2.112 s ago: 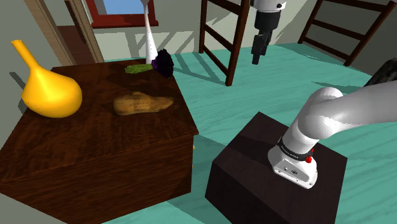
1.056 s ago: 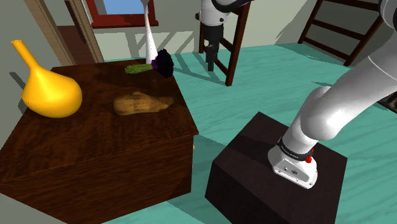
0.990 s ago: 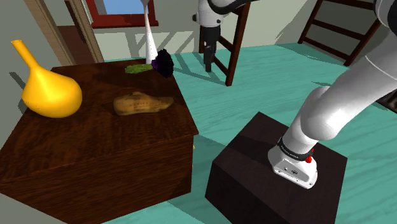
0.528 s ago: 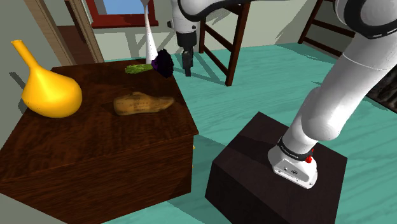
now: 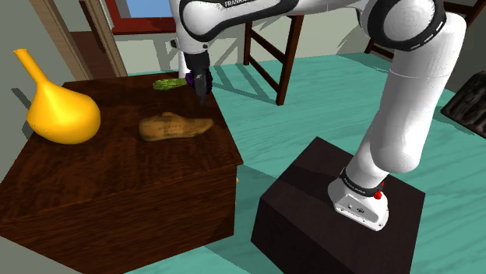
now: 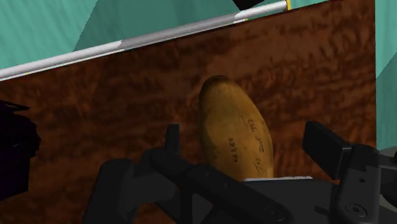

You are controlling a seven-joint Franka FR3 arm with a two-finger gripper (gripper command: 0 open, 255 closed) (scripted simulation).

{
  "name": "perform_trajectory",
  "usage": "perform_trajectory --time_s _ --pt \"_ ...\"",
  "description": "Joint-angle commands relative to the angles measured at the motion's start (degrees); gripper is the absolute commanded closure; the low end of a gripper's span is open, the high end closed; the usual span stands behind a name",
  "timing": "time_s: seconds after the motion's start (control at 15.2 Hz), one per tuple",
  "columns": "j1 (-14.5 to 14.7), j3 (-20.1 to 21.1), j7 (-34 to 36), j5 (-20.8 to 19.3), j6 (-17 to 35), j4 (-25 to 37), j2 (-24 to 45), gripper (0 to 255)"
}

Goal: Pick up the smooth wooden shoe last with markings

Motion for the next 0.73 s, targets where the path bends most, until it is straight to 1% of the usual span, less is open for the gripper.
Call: perform_trajectory --time_s 0.0,0.26,0.46,0.53,0.66 --pt "1.2 0.8 -0.7 -0.8 -0.9 5.3 4.5 0" --pt "4.0 2.0 -2.4 -2.6 -3.0 15.9 13.1 0" --pt "6.6 2.8 -3.7 -4.1 -5.6 25.4 20.2 0" --pt "6.8 2.8 -3.9 -4.2 -5.8 26.1 20.7 0" --pt "6.7 2.8 -3.8 -4.2 -4.3 24.6 20.7 0"
